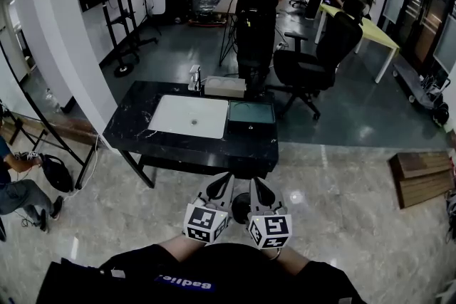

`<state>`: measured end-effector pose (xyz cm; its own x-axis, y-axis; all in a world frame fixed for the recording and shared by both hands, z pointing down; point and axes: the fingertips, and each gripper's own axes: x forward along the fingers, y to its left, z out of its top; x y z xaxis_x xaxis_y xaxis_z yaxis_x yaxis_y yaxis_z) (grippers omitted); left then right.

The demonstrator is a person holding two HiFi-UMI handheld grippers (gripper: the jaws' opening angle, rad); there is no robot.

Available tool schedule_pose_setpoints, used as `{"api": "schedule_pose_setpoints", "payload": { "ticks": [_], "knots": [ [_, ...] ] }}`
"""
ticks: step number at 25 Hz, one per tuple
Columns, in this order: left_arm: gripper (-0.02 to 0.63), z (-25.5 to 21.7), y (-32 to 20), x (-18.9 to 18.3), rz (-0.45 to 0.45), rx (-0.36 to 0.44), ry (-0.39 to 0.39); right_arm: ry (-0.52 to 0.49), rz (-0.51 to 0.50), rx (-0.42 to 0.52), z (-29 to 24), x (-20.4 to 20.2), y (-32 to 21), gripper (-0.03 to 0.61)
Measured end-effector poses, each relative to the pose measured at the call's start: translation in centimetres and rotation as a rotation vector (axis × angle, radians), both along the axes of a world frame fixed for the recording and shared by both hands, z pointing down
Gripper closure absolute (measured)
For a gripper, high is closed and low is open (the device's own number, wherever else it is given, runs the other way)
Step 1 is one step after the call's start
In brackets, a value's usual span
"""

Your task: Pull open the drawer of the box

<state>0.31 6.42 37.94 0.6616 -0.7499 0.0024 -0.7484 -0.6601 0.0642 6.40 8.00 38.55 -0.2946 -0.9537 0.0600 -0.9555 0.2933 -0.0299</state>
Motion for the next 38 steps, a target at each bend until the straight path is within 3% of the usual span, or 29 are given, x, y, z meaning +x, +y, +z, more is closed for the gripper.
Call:
{"api": "schedule_pose_setpoints", "payload": {
  "ticks": [24,38],
  "knots": [
    [0.626,0.3,-0.4,1.9,-0.006,-0.013,-0.003,-0.026,-0.020,0.019,-0.4,1.7,-0.4,0.578],
    [0.626,0.0,-1.3,5.4,-0.048,-0.012,-0.009,-0.038,-0.059,0.020,-0.5,5.4,-1.3,0.578]
  ]
}}
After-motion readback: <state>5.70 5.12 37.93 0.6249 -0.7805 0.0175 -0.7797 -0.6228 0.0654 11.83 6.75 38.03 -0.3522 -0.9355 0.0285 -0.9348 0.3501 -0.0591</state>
